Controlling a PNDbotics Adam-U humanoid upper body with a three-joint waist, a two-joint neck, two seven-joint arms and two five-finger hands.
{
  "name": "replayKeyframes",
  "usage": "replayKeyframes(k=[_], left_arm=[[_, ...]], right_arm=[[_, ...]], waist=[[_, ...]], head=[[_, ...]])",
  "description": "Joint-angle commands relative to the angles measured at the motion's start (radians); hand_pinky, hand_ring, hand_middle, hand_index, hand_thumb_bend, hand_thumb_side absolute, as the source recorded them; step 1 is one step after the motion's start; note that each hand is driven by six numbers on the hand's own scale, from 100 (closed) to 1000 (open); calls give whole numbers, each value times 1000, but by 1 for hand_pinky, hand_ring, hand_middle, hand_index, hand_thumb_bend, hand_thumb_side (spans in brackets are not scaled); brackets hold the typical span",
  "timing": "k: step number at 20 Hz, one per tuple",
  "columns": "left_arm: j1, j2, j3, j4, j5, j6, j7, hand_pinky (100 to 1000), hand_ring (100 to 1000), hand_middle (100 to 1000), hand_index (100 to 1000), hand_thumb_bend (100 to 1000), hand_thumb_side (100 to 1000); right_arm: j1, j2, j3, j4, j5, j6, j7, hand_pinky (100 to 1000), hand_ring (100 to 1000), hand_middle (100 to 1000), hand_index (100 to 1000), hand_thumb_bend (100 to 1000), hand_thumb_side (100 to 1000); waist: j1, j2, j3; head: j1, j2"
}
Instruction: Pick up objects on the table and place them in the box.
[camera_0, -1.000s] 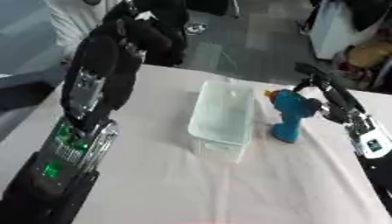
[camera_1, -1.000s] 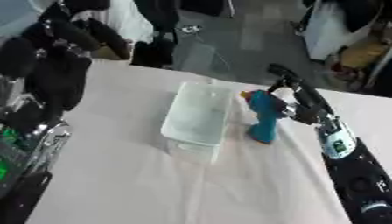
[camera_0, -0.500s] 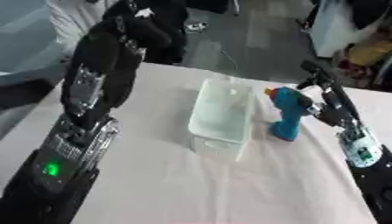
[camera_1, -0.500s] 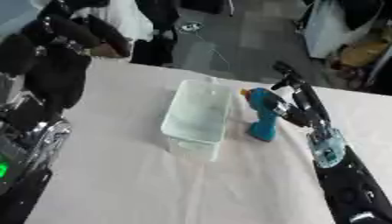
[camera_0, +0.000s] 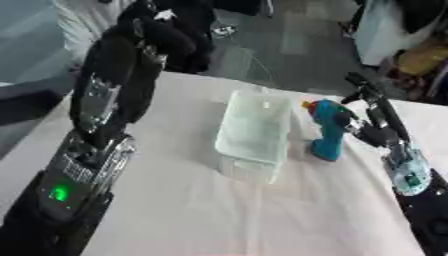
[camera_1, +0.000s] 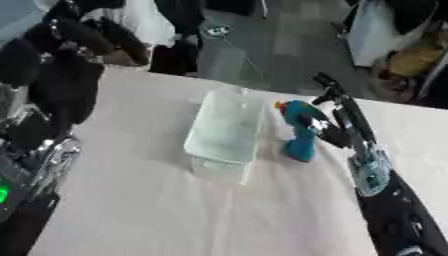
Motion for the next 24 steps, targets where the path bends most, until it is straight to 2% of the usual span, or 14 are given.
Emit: replayKeyframes(k=[1,13,21,22,23,24], left_arm=[[-12,3,6,-15,6,2,-1,528,577,804,654,263,916],[-17,0,6,-15,9,4,1,530,578,803,654,265,914],[-20,-1,6,-15,10,4,2,530,578,803,654,265,914],[-20,-1,5,-15,10,4,2,529,578,803,654,265,915],[-20,-1,5,-15,10,4,2,529,578,803,654,265,915],[-20,-1,5,-15,10,4,1,529,578,803,654,265,915]], right_arm=[[-9,1,6,-36,14,15,20,916,676,1000,979,979,956],[-12,8,17,-29,85,5,163,945,701,1000,990,949,890],[-29,1,19,-1,156,0,210,960,733,1000,1000,893,866],[-36,-4,22,5,178,-4,206,951,735,1000,1000,872,866],[-42,-8,24,12,203,-7,196,866,692,1000,1000,851,860],[-49,-12,28,22,235,-9,184,818,675,1000,1000,836,862]], waist=[[3,-18,1],[0,-21,5],[-1,-21,6],[-2,-21,6],[-2,-20,6],[-2,-20,6]], head=[[4,-4],[6,-1],[9,-3],[10,-3],[10,-3],[10,-3]])
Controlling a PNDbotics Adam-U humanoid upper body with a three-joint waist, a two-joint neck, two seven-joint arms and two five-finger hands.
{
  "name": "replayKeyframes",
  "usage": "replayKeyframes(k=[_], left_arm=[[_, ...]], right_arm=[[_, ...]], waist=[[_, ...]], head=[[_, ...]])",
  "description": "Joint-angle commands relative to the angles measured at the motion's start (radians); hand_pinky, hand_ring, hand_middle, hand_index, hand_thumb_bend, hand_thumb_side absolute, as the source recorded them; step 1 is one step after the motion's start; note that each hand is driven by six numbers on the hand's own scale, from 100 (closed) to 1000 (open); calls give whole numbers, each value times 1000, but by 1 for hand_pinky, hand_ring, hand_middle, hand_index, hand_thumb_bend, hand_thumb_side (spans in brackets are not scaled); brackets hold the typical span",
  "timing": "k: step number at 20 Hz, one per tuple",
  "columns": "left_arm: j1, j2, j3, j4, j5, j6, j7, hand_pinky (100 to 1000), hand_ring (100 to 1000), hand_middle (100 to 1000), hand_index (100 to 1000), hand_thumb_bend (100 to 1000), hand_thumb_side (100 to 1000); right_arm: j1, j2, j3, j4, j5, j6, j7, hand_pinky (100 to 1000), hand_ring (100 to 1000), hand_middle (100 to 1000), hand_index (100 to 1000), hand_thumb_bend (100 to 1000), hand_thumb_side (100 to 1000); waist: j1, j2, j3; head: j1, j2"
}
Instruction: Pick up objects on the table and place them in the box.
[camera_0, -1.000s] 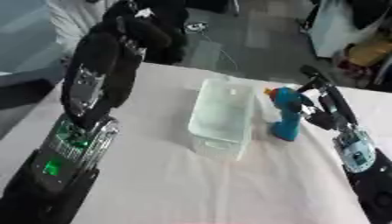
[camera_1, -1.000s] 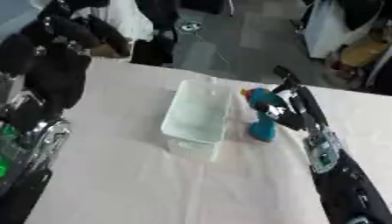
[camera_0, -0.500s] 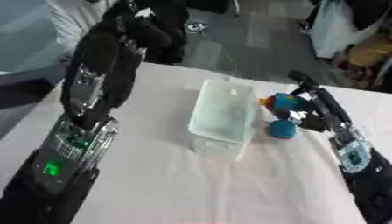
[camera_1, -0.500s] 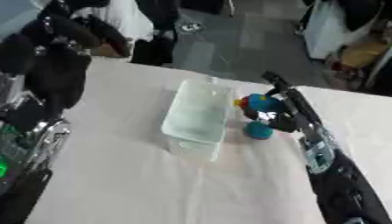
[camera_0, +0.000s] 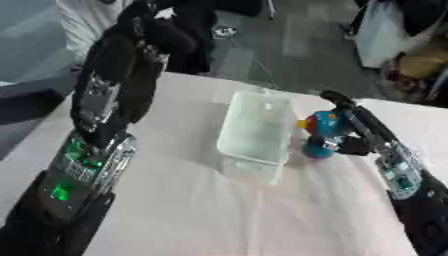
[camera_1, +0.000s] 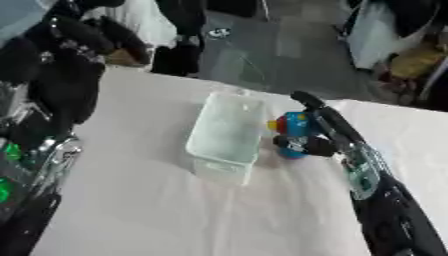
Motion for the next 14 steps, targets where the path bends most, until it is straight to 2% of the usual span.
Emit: replayKeyframes(k=[1,2,3,5,6,7,10,11,13,14], left_arm=[[-14,7,5,-15,2,2,-1,529,578,803,654,266,915],[-15,7,5,-15,2,2,-1,529,578,803,654,265,915],[-15,6,5,-15,2,2,-1,529,578,803,654,265,915],[-16,6,4,-15,3,2,-2,529,578,803,654,266,915],[-17,6,4,-15,3,2,-2,530,578,803,654,266,915],[-17,5,4,-15,3,3,-3,530,578,803,654,266,915],[-19,5,4,-15,4,3,-2,530,578,803,654,266,914],[-19,5,4,-15,4,3,-2,530,578,803,654,266,915],[-19,5,4,-15,4,3,-3,530,578,803,654,266,915],[-19,5,4,-15,4,2,-3,530,578,803,654,265,916]], right_arm=[[-38,-27,11,19,86,-7,-31,636,590,992,1000,820,853],[-43,-29,13,29,119,-8,-48,549,563,980,1000,806,848],[-47,-29,13,38,151,-9,-69,363,478,936,949,776,822],[-53,-29,13,46,206,-17,-127,169,396,898,906,731,789],[-55,-30,14,50,236,-20,-157,100,363,889,904,699,767],[-56,-30,14,56,265,-21,-184,100,363,889,904,699,767],[-61,-32,14,73,352,-18,-264,100,254,841,873,613,715],[-62,-33,12,77,378,-16,-294,100,184,790,820,573,691],[-63,-32,6,79,413,-21,-368,100,136,740,766,530,660],[-63,-30,2,79,418,-29,-407,100,100,567,594,413,621]], waist=[[3,-14,2],[3,-14,2],[3,-14,3],[3,-13,3],[3,-13,3],[3,-12,4],[2,-12,4],[2,-12,4],[2,-12,4],[3,-12,4]], head=[[8,-4],[8,-4],[8,-4],[9,-6],[9,-7],[9,-7],[11,-8],[12,-9],[13,-10],[14,-10]])
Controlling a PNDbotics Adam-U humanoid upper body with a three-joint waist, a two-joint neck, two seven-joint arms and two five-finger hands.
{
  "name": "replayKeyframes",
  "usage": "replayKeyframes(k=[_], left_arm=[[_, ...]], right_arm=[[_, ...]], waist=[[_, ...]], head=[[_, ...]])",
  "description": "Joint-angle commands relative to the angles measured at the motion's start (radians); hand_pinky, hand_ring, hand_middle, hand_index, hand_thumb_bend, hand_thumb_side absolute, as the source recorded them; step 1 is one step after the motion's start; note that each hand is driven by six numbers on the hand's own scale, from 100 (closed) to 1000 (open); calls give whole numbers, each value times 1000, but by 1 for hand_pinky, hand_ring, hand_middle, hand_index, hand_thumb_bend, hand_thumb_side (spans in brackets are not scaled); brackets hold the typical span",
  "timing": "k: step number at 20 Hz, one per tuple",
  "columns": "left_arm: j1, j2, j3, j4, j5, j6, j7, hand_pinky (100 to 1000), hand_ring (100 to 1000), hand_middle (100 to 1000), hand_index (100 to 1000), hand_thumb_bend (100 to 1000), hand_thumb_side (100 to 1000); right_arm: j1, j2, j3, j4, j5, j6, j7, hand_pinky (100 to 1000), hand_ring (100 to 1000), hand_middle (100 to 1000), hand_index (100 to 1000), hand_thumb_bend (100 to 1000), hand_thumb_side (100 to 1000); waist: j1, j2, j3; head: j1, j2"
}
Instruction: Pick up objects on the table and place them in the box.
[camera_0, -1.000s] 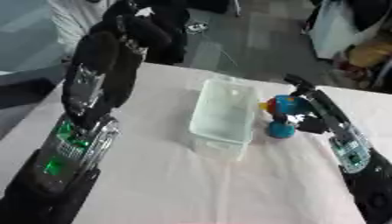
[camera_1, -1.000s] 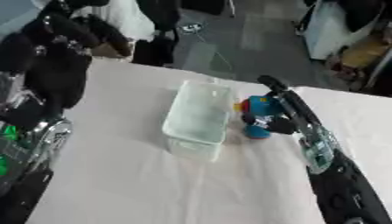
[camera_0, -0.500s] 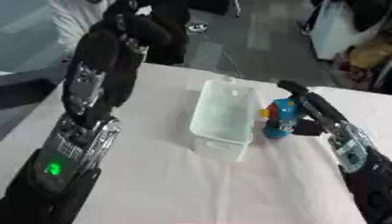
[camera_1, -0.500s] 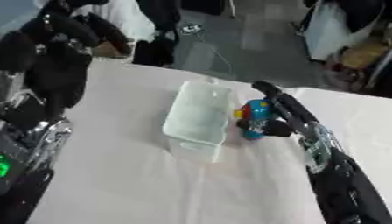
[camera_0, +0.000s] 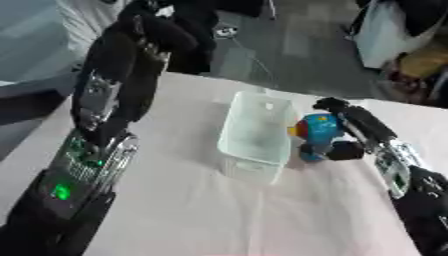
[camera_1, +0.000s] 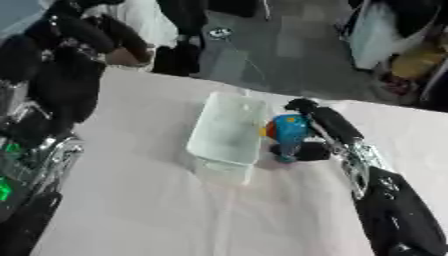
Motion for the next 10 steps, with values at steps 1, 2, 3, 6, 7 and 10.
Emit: replayKeyframes(k=[1,2,3,6,7,10], left_arm=[[-16,5,5,-15,4,0,-1,530,578,803,654,266,915],[-16,5,5,-15,4,0,0,530,578,803,654,265,917],[-16,5,5,-15,4,0,0,530,578,803,654,265,917],[-16,5,5,-15,5,0,-1,530,578,802,654,265,917],[-16,5,4,-15,5,0,-1,530,578,802,654,265,918],[-16,5,4,-15,7,0,-2,530,577,801,654,264,918]], right_arm=[[-26,-20,-13,-7,29,-21,-124,100,100,613,647,445,627],[-26,-20,-20,-11,18,-29,-177,100,100,196,235,245,579],[-24,-20,-25,-17,3,-38,-239,100,100,268,299,284,585],[-21,-19,-20,-6,-38,-93,-382,100,100,100,100,360,479],[-21,-21,-17,5,-53,-112,-410,100,100,100,100,377,466],[-21,-23,-13,35,-109,-150,-443,100,100,100,100,413,397]], waist=[[3,-11,0],[4,-11,0],[4,-11,0],[3,-11,0],[3,-11,0],[3,-13,-1]], head=[[10,-10],[11,-10],[11,-10],[13,-10],[13,-10],[13,-10]])
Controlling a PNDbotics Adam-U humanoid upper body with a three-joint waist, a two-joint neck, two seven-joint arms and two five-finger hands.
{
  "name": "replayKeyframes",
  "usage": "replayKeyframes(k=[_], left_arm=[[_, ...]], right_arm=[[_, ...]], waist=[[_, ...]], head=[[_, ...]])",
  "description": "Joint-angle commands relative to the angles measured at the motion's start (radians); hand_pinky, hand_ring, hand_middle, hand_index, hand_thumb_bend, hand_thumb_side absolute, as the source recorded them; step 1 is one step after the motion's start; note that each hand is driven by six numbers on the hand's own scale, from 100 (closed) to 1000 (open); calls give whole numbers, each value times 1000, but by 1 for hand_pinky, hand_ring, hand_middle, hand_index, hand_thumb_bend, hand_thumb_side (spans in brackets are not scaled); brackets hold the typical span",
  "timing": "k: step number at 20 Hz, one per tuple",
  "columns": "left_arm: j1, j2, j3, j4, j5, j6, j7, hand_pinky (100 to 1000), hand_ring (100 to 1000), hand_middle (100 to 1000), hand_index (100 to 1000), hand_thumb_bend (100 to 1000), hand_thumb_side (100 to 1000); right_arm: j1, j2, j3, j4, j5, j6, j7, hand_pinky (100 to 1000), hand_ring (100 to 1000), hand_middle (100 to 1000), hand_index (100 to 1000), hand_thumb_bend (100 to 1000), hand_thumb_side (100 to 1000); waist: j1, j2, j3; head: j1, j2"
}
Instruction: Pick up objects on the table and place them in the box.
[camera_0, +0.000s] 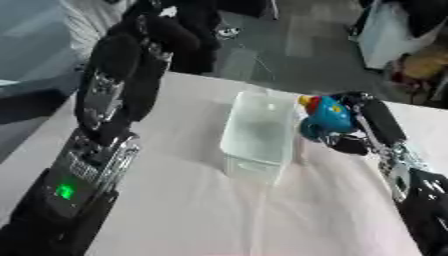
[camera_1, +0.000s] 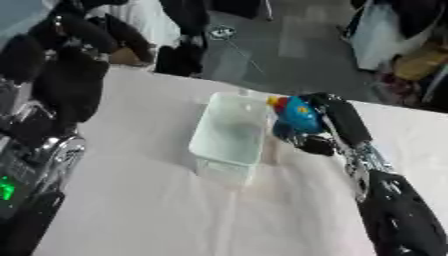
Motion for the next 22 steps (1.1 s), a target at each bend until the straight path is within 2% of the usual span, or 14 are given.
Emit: replayKeyframes(k=[1,4,5,6,9,16,22], left_arm=[[-15,6,4,-15,6,0,-2,530,577,801,654,264,918],[-13,6,3,-15,7,-1,-4,529,575,800,655,263,922],[-13,6,4,-15,8,-1,-4,529,575,799,655,263,920],[-12,6,4,-15,8,-1,-3,529,575,800,654,264,919],[-11,6,4,-15,9,-1,-2,529,575,800,654,264,919],[-13,4,4,-15,9,1,2,532,577,799,655,266,917],[-24,-4,3,-15,13,6,5,535,580,798,655,269,915]], right_arm=[[-22,-25,3,9,-66,-64,-62,100,100,100,100,412,396],[-26,-28,6,2,-135,-82,-44,100,100,100,100,399,387],[-27,-29,7,-4,-160,-87,-36,100,100,100,100,494,301],[-28,-29,7,-12,-184,-89,-27,100,100,100,100,431,357],[-35,-27,9,-40,-280,-90,8,100,100,100,100,473,323],[-65,0,65,-130,-603,-98,205,100,100,100,100,513,290],[-86,24,92,-191,-764,-82,341,100,100,100,100,520,285]], waist=[[3,-13,-1],[3,-14,-2],[3,-15,-2],[3,-15,-2],[3,-16,-2],[2,-20,3],[-4,-23,13]], head=[[10,-10],[10,-10],[10,-10],[10,-9],[9,-7],[4,-6],[9,-6]])
